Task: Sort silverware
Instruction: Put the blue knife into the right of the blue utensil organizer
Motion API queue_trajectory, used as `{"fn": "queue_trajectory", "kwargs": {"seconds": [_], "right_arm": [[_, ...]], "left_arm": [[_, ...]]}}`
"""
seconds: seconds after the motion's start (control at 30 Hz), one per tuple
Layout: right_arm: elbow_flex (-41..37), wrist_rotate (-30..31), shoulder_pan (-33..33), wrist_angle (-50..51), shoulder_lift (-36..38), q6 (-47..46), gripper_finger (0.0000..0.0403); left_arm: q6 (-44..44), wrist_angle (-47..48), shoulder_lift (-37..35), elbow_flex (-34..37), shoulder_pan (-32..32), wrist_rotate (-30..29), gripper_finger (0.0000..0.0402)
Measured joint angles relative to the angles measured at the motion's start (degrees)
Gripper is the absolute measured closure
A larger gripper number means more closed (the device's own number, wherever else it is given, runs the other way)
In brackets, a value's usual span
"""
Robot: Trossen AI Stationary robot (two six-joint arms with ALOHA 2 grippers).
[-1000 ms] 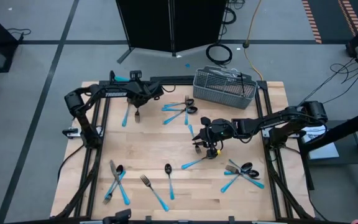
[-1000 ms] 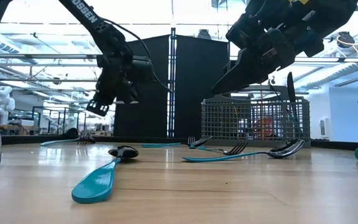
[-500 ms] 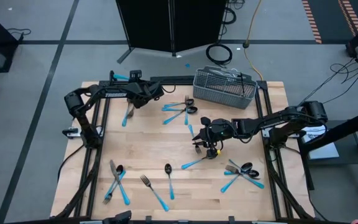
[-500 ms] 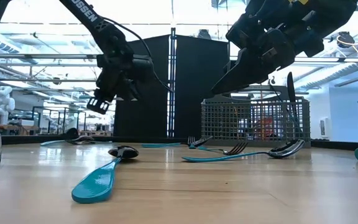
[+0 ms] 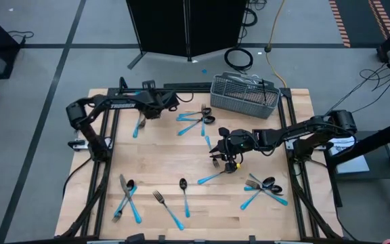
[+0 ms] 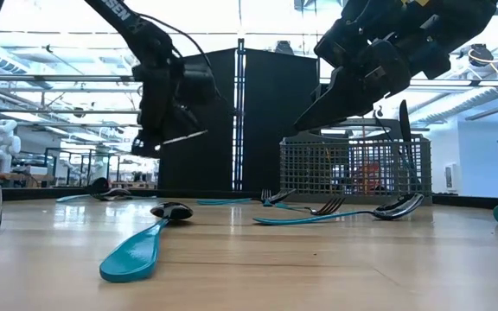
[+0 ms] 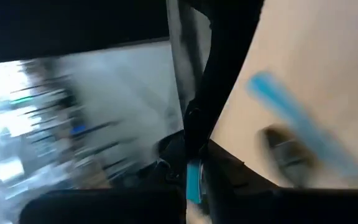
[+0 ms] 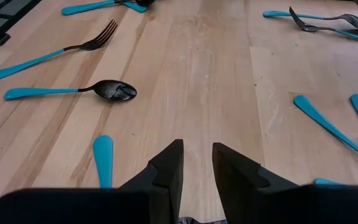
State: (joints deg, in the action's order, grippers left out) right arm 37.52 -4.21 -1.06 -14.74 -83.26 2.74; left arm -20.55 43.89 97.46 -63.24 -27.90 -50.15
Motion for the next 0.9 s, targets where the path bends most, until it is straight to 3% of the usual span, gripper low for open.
{"fn": "queue_trajectory", "kwargs": {"seconds": [0.17, 0.43, 0.53, 0.63, 0.73, 0.9], "right_arm": [[0.0, 0.0, -0.02, 0.02, 0.0, 0.07, 0.0324], [-0.02, 0.0, 0.0, -0.8, 0.0, 0.3, 0.0324], [-0.07, -0.03, 0.0, -3.3, 0.0, -0.68, 0.0324], [-0.07, -0.07, -0.1, -6.86, 0.0, -1.35, 0.0324], [-0.07, -0.2, -0.58, -12.39, 0.0, -2.04, 0.0323], [-0.07, 1.09, -0.84, -22.36, -0.15, -2.49, 0.0323]], "left_arm": [[5.48, -2.07, -7.22, 0.02, 1.7, 19.54, 0.0379], [10.78, -12.5, -20.41, 0.05, 6.36, 60.23, 0.0379], [11.0, -19.89, -24.29, 3.14, 9.36, 70.63, 0.0379], [11.29, -29.0, -27.33, 9.26, 12.76, 74.79, 0.0379], [13.2, -38.22, -29.26, 16.65, 15.54, 74.29, 0.0379], [18.87, -62.0, -29.84, 26.84, 18.3, 73.52, 0.0379]]}}
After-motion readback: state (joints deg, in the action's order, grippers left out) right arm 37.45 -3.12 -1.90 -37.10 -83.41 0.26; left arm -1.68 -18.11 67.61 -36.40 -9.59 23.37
